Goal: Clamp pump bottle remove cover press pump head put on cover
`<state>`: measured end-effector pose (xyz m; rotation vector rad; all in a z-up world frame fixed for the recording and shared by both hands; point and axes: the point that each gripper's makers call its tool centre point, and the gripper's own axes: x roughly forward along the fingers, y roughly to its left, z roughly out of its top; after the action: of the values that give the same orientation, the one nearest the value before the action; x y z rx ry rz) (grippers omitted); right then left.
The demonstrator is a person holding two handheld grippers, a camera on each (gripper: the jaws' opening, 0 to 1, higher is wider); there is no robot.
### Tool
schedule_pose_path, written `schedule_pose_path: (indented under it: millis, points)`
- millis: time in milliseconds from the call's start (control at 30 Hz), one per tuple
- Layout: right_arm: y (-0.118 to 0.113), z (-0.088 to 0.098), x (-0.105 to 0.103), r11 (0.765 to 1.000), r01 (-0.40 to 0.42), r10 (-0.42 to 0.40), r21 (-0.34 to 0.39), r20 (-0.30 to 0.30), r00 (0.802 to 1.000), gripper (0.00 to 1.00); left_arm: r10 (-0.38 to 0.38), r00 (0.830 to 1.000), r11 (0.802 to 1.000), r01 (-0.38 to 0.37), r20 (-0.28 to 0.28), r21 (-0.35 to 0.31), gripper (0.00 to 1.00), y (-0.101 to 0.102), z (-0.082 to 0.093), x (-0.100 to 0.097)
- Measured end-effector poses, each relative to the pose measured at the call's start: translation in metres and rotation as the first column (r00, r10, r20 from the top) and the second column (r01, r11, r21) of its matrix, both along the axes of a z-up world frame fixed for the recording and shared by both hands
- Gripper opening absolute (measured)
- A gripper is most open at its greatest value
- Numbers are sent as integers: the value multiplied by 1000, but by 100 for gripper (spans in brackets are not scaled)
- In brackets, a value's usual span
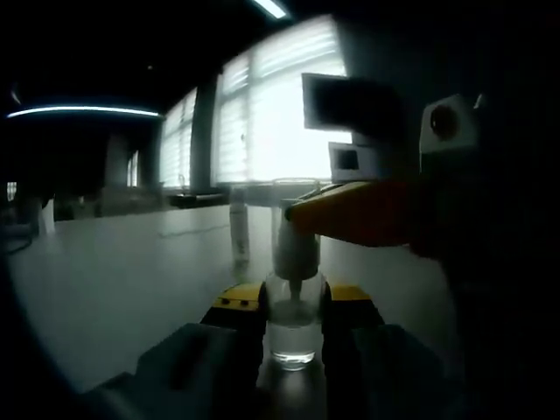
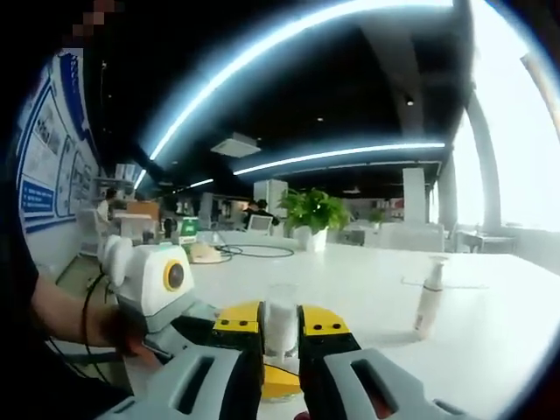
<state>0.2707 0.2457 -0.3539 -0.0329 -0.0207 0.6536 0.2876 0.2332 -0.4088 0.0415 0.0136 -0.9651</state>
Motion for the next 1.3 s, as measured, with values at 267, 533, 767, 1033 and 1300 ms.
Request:
schedule_pose_path:
  millis: [267, 533, 767, 1033, 1300]
  points:
    - [0, 0, -1, 1000, -1, 1, -2, 0, 1000, 9, 1, 1000, 1000, -1, 1, 2, 16, 0, 0, 0]
    - [0, 0, -1, 1000, 2, -2, 2, 3, 1000, 8, 2, 1000, 1000, -2, -1, 4, 15, 0, -1, 2]
    - [-2, 20, 0, 1000, 6, -7, 10, 33, 999, 8, 2, 1000, 1000, -2, 1, 7, 15, 0, -1, 1]
    - [-3, 19, 0, 1000, 2, -2, 19, 27, 1000, 8, 3, 1000, 1000, -3, 1, 6, 15, 0, -1, 1]
    - [-3, 25, -3, 1000, -3, 2, 30, 36, 999, 8, 4, 1000, 1000, -4, 1, 7, 15, 0, -1, 1]
